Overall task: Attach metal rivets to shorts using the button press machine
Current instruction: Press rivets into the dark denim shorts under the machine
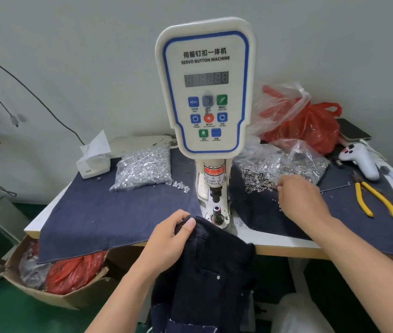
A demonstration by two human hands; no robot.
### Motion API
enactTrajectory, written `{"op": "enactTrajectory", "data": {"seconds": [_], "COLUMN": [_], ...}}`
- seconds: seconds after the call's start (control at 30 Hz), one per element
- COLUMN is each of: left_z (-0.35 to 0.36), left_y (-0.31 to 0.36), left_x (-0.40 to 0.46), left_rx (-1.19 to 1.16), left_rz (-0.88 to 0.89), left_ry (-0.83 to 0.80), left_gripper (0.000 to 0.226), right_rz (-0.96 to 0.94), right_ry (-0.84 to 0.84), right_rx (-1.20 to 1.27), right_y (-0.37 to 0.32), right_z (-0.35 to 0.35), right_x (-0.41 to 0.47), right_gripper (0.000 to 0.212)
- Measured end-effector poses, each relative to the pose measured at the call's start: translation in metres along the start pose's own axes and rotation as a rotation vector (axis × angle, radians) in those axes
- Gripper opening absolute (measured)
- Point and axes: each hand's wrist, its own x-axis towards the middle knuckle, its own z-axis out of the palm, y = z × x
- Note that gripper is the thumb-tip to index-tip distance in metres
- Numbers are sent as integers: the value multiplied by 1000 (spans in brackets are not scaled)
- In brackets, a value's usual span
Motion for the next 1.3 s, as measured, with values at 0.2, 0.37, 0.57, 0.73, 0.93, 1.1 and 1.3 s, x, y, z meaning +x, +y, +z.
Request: {"op": "enactTrajectory", "data": {"seconds": [0.2,0.37,0.57,0.73,0.93,1.1,1.3], "left_z": [-3,-5,-5,-8,-8,-5,-5], "left_y": [5,9,0,-2,1,7,8], "left_x": [-1,10,22,22,19,17,14], "left_rx": [56,47,-6,-67,-88,-160,-148], "left_rz": [128,175,48,20,24,-17,-20], "left_ry": [-22,66,-2,-44,-40,-16,-33], "left_gripper": [22,24,37,42,47,60,57], "right_rz": [31,2,-46,-57,-32,71,381], "right_ry": [-36,5,-9,29,102,-9,-535], "right_rx": [-251,-355,-378,-266,-17,591,1325], "right_y": [-10,-13,-12,-6,-7,-34,-69], "right_z": [6,7,5,9,5,-8,-10], "right_x": [17,23,26,27,23,1,-31], "right_gripper": [19,14,9,10,11,10,6]}}
